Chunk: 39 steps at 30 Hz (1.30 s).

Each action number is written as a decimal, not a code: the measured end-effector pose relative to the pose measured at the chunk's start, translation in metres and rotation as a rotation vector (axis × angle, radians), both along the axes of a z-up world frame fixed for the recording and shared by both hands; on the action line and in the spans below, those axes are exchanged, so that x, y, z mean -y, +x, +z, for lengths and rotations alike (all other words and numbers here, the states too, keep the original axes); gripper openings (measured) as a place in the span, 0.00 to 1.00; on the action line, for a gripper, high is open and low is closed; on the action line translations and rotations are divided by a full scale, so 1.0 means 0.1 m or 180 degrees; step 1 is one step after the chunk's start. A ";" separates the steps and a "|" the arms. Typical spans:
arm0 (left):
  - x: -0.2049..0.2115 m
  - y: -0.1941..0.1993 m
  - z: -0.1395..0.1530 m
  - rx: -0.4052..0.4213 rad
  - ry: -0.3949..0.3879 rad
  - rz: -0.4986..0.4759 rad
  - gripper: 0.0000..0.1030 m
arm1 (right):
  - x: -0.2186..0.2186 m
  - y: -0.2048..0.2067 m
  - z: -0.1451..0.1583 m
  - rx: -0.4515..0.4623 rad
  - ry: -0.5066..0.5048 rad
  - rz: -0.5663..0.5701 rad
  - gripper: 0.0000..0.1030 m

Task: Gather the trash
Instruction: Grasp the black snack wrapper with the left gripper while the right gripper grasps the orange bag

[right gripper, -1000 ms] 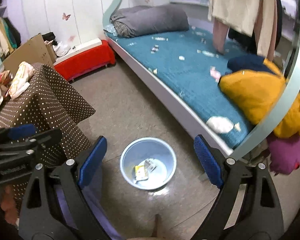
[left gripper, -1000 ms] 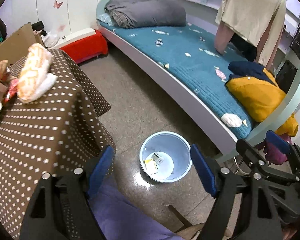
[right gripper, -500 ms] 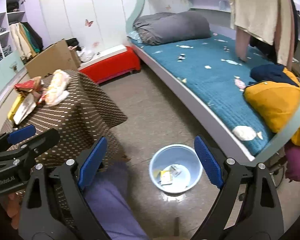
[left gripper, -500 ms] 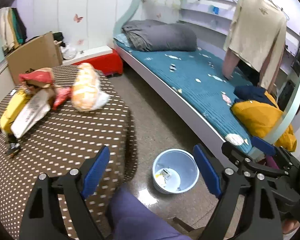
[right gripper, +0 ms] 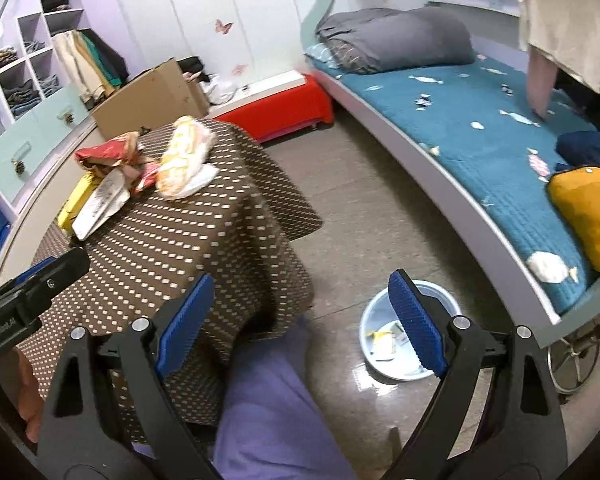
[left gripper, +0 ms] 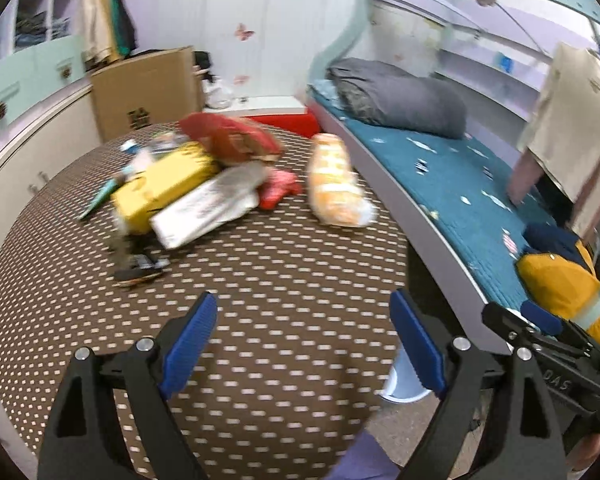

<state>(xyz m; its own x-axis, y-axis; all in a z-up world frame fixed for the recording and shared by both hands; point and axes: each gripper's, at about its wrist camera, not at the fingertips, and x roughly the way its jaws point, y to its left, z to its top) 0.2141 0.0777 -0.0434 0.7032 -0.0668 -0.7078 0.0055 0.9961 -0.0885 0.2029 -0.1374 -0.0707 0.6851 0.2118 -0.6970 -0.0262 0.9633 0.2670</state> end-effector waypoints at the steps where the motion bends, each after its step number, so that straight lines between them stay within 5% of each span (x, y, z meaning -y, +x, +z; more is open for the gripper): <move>1: -0.09 0.00 0.00 -0.0002 -0.0011 0.0066 0.84 | -0.05 0.02 0.01 0.0007 0.0023 0.0042 0.88; 14: -0.99 0.15 -0.08 -0.0089 -0.0149 0.0683 0.84 | -0.60 0.39 0.13 0.0047 0.0140 0.0391 0.92; 25: -1.38 0.60 -0.28 -0.0332 -0.0214 0.0898 0.84 | -0.94 0.75 0.23 0.0148 -0.0094 0.0479 0.92; 27: -1.41 0.65 -0.33 -0.0380 -0.0204 0.0924 0.76 | -0.98 0.80 0.23 0.0154 -0.0109 0.0490 0.92; 29: -1.43 0.70 -0.39 -0.0424 -0.0146 0.0952 0.50 | -1.03 0.86 0.24 0.0155 -0.0125 0.0520 0.92; 30: -1.42 0.70 -0.39 -0.0392 -0.0078 0.0927 0.27 | -1.05 0.90 0.24 0.0160 -0.0136 0.0541 0.92; 39: -1.75 0.61 -0.34 -0.0391 -0.0217 0.1117 0.23 | -1.23 1.35 0.19 0.0131 -0.0251 0.0616 0.92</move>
<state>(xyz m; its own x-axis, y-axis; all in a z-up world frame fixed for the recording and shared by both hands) 0.2754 0.2525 -0.0772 0.6018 0.1132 -0.7905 -0.3498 0.9273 -0.1334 0.3382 -0.0142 -0.0513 0.6651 0.2881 -0.6889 -0.2222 0.9571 0.1858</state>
